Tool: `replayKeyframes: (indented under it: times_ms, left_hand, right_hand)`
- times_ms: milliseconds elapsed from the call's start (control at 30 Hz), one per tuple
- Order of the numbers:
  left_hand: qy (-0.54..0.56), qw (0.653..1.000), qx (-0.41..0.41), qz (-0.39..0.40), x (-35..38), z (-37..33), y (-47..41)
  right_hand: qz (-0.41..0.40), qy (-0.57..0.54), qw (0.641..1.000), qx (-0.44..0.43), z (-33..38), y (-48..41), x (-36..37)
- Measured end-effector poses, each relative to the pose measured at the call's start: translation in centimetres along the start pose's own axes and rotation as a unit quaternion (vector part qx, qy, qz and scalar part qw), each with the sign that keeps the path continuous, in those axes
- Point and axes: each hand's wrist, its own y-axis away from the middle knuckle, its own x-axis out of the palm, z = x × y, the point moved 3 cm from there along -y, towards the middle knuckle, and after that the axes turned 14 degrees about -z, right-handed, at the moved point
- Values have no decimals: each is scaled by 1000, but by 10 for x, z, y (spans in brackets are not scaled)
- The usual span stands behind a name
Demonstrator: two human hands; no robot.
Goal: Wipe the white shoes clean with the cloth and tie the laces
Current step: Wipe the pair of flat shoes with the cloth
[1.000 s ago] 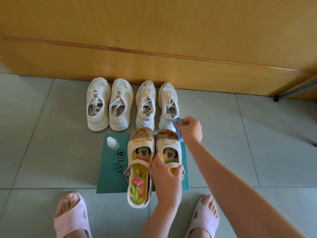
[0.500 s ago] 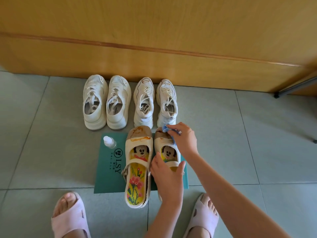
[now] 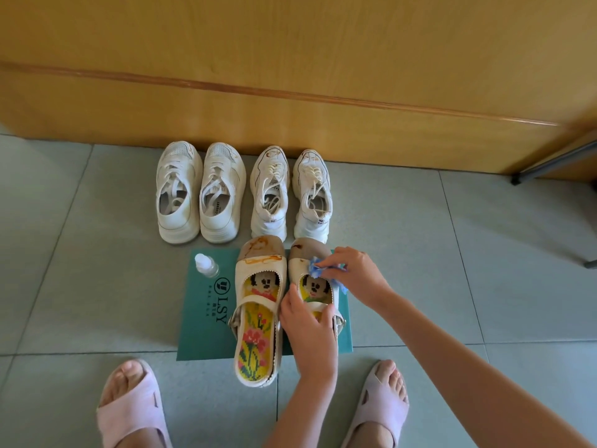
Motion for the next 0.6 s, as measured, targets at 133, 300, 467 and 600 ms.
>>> replayKeyframes:
  times_ms: [133,300,467,600]
  left_hand:
    - [7,1000,1,5,-2,-1,0]
    - [15,1000,3,7,-4,0,-1]
    - [21,1000,0,14,-4,0,-2]
    - [19,1000,5,20,-5,1,-2]
  right_hand:
    - [45,-41,997,52,-6,-4,-22]
    - [-161,-131,966,153,4,-30,-29]
    - [-163,-11,978,133,34,-60,18]
    - [-117,69,990,40,44,-57,32]
